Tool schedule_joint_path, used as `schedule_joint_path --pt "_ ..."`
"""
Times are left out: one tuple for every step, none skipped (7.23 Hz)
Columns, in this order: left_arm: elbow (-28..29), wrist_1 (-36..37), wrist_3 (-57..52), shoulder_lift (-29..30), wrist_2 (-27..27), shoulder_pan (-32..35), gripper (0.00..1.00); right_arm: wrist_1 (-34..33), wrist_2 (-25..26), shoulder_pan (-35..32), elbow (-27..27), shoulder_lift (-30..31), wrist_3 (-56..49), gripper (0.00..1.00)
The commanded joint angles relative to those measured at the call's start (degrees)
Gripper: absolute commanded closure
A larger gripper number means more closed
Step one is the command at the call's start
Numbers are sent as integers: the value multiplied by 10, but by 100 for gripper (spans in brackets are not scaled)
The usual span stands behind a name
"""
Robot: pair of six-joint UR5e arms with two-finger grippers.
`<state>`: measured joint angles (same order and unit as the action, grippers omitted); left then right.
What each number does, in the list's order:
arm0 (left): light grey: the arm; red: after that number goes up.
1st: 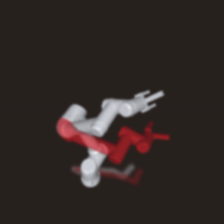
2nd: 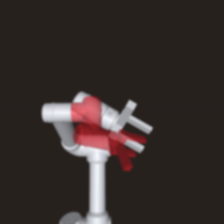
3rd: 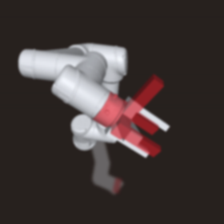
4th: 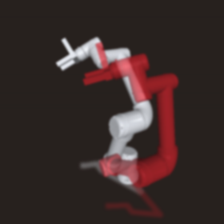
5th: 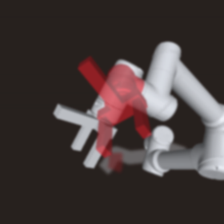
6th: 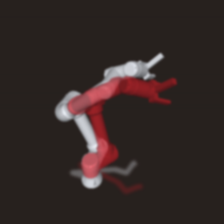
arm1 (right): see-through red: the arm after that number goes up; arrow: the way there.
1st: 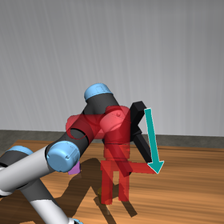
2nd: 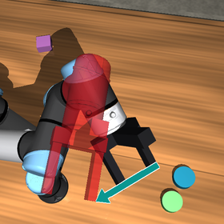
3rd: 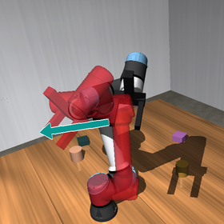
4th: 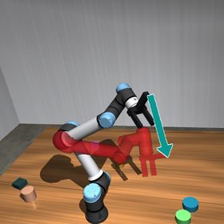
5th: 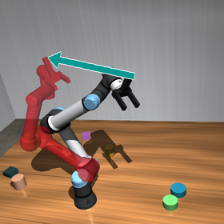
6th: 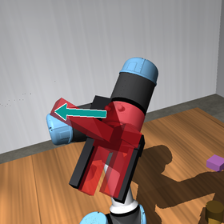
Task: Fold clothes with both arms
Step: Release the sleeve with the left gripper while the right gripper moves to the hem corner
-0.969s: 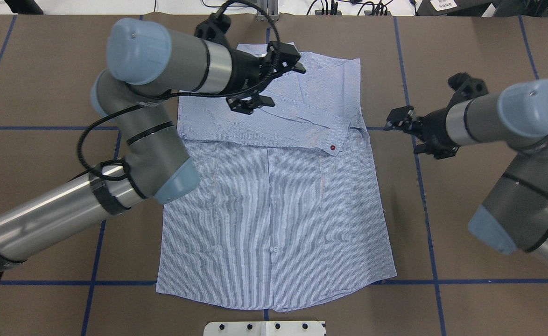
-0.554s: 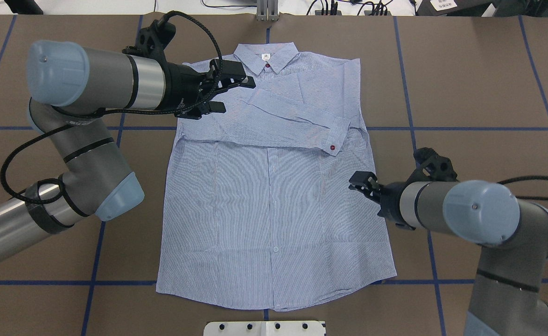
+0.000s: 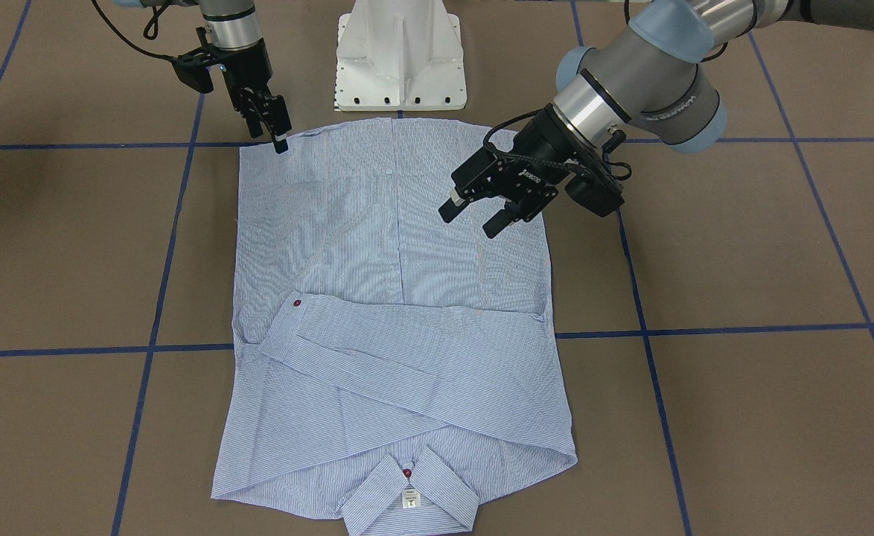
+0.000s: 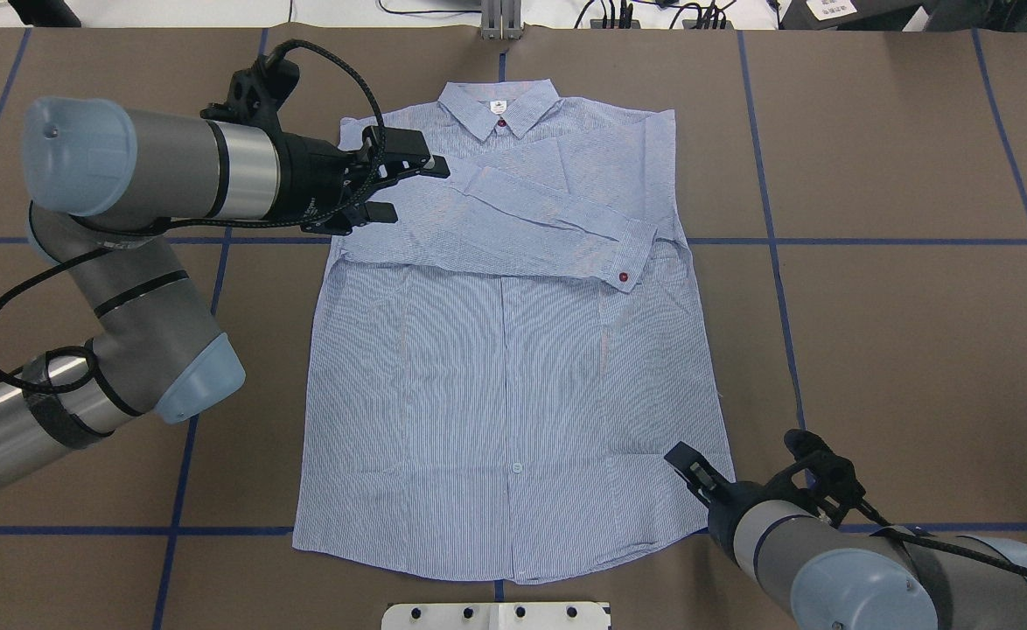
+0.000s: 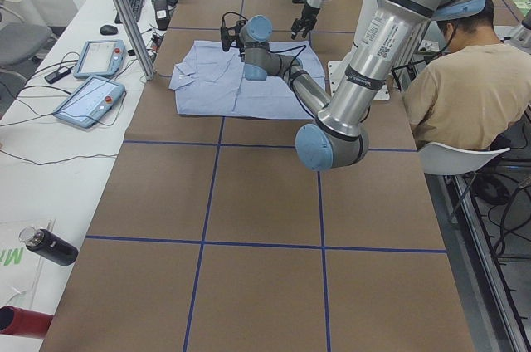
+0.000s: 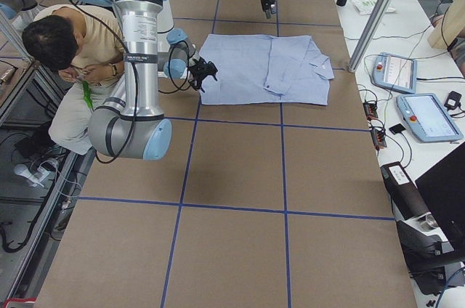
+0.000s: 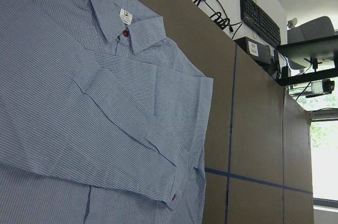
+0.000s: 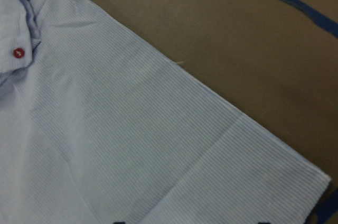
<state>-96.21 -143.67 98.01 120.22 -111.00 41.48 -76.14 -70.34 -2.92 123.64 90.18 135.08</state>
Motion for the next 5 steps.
schedule_joint_path --pt "2 0 3 0 1 -3 2 40 6 8 -16 42 6 16" --pt "1 -1 4 0 1 -3 2 46 6 13 -17 46 6 17" --pt "1 -1 4 -1 2 -3 1 46 6 19 -21 47 6 17" --pt "1 -2 4 -1 2 -3 1 46 6 19 -25 47 6 19" --pt "1 -2 5 -1 3 -3 1 46 6 19 -26 47 6 19"
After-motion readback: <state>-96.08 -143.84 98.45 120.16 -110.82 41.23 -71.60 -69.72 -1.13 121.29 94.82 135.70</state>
